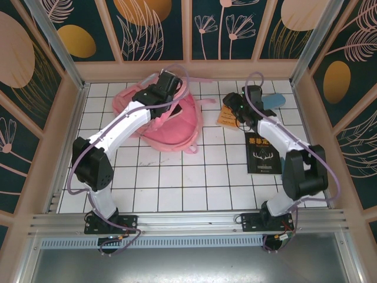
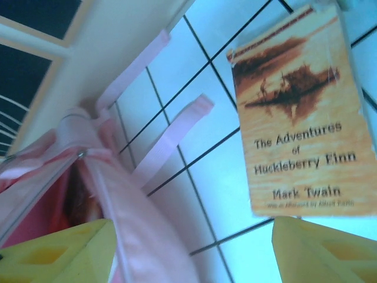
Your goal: Pack books, pencil case, and school supplies into a backpack
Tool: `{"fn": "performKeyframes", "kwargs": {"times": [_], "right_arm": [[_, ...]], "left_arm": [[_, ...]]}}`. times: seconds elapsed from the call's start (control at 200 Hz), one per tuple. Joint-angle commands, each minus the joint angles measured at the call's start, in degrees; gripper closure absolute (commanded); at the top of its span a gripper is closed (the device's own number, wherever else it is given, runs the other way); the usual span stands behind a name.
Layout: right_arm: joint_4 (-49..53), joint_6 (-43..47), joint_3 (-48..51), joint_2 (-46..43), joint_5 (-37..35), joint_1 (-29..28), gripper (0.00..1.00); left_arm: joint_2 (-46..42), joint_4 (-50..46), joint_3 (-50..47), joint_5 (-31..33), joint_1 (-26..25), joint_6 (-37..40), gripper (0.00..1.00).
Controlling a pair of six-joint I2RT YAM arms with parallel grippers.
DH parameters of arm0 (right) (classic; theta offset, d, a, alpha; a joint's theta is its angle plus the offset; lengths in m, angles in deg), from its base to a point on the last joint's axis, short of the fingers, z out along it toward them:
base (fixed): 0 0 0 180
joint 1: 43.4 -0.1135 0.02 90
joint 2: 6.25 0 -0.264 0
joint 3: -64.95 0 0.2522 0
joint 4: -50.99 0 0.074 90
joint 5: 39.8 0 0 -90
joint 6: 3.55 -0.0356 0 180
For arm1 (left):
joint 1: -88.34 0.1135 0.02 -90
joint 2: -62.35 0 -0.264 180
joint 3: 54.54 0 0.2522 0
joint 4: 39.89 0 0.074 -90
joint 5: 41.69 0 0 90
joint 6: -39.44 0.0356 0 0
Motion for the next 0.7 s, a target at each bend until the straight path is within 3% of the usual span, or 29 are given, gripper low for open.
{"fn": "performKeyframes", "kwargs": {"times": [0.0,0.135,0.235,0.46,0.696], "right_arm": [[7.88,7.95,-6.91,7.02,-2.93,-0.13,0.27],[11.19,10.86,-14.74,15.02,-5.92,-0.15,0.25],[12.55,12.29,-20.08,20.59,-7.38,-0.08,0.25],[16.49,13.51,-30.70,32.89,-4.99,-0.39,0.26],[16.45,13.95,-25.32,33.31,-2.98,-3.38,0.26]], "left_arm": [[-3.09,-1.01,-1.57,-0.11,0.96,-0.96,0.73],[-2.76,-0.31,-1.84,-9.24,0.96,-4.03,0.34],[-3.15,2.27,-2.41,-14.57,1.18,-6.95,0.18],[-2.59,8.05,-4.38,-23.26,3.11,-13.90,0.02],[-1.11,12.41,-5.86,-28.86,4.71,-18.39,0.01]]}}
